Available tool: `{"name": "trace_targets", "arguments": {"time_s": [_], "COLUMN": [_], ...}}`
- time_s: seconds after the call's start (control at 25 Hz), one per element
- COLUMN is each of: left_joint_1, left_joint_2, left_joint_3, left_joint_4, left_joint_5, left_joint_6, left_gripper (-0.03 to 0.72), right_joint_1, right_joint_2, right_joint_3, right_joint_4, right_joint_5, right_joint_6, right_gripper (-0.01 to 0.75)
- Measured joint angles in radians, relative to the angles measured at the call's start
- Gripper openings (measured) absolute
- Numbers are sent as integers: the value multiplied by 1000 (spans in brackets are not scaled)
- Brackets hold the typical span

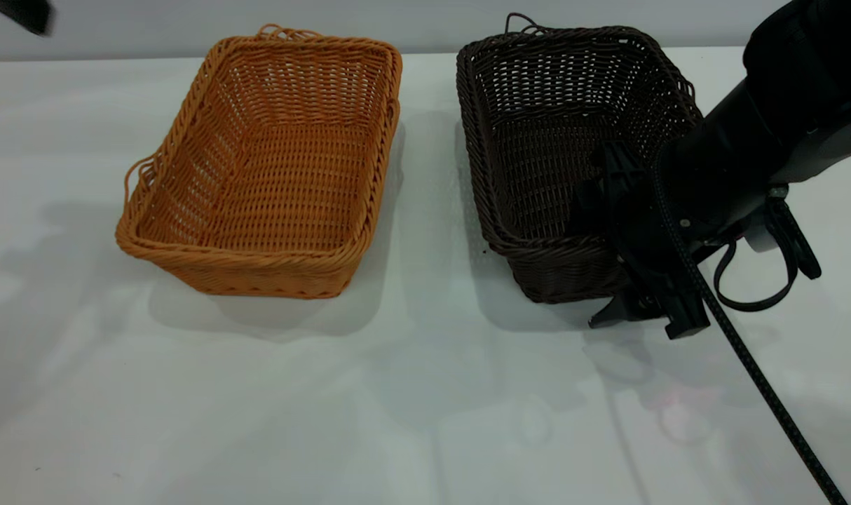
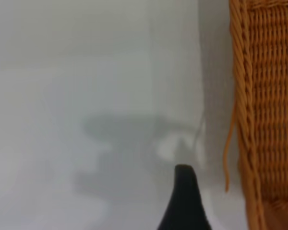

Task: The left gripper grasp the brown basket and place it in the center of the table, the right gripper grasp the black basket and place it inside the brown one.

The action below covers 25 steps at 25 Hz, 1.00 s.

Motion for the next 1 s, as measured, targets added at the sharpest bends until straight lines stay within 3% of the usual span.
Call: {"name": "trace_targets", "arguments": {"time_s": [0.32,0.76,0.88,1.0], "left_joint_1": [-55,-76,-86,-92], "left_joint_2": [316,595,626,626], "left_joint_3": [-275,-357,-360,-361], "left_joint_4": [-75,-79,-79,-78], "left_joint_5": [74,-20,-24,-21], "left_joint_6": [32,27,26,33], "left_gripper": [518,504,403,212], "right_joint_1": [0,0,0,-4], "right_joint_2": [0,0,0,0], "right_joint_3": [-1,-1,-1,-1], "right_joint_4": [1,2,2,2], "right_joint_5": [0,5,4,0], "right_joint_6": [0,0,0,-2], "right_gripper": [542,528,423,227]}}
